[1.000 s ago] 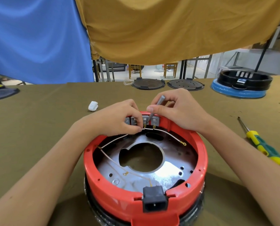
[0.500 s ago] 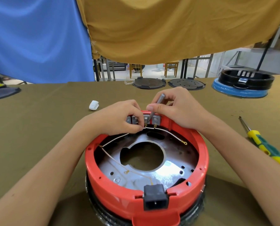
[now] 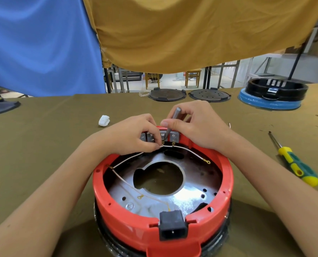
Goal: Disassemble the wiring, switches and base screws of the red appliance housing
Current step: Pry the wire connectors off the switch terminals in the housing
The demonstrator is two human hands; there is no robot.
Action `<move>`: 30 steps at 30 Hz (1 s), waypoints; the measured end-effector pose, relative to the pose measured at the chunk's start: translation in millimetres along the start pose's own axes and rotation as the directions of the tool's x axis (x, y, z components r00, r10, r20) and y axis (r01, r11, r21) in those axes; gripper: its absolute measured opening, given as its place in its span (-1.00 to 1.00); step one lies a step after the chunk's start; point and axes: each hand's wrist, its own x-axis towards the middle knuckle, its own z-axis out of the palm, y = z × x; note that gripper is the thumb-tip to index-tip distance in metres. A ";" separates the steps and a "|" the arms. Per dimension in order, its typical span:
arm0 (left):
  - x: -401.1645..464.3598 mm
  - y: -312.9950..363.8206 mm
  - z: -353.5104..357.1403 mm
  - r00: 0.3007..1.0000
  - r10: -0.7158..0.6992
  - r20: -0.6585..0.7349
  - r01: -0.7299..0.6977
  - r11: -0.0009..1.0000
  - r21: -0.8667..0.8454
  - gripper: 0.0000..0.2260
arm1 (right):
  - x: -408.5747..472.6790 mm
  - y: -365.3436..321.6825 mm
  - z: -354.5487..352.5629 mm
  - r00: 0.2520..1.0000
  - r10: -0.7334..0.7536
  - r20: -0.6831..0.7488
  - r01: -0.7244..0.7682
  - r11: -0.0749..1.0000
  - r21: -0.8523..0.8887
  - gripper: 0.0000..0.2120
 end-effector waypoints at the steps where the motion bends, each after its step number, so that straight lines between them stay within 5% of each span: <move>1: 0.1 0.1 0.1 1.000 -0.002 0.001 0.002 1.000 0.000 -0.93 | 0.2 -0.1 -0.3 1.000 0.000 0.003 0.000 1.000 0.002 -0.82; 15: -1.1 0.6 0.6 1.000 -0.012 0.004 0.012 1.000 -0.006 -0.94 | 10.5 2.7 1.9 0.981 0.192 0.020 -0.193 0.969 0.152 -0.76; 25: -0.5 -0.5 0.6 1.000 -0.004 0.006 0.004 1.000 -0.013 -0.95 | 0.8 -2.1 1.2 1.000 -0.005 0.003 0.005 1.000 -0.018 -0.83; 30: -0.4 -0.3 0.5 1.000 -0.005 0.011 0.005 1.000 -0.005 -0.95 | 3.1 -2.7 0.6 1.000 0.013 0.025 -0.013 1.000 0.012 -0.82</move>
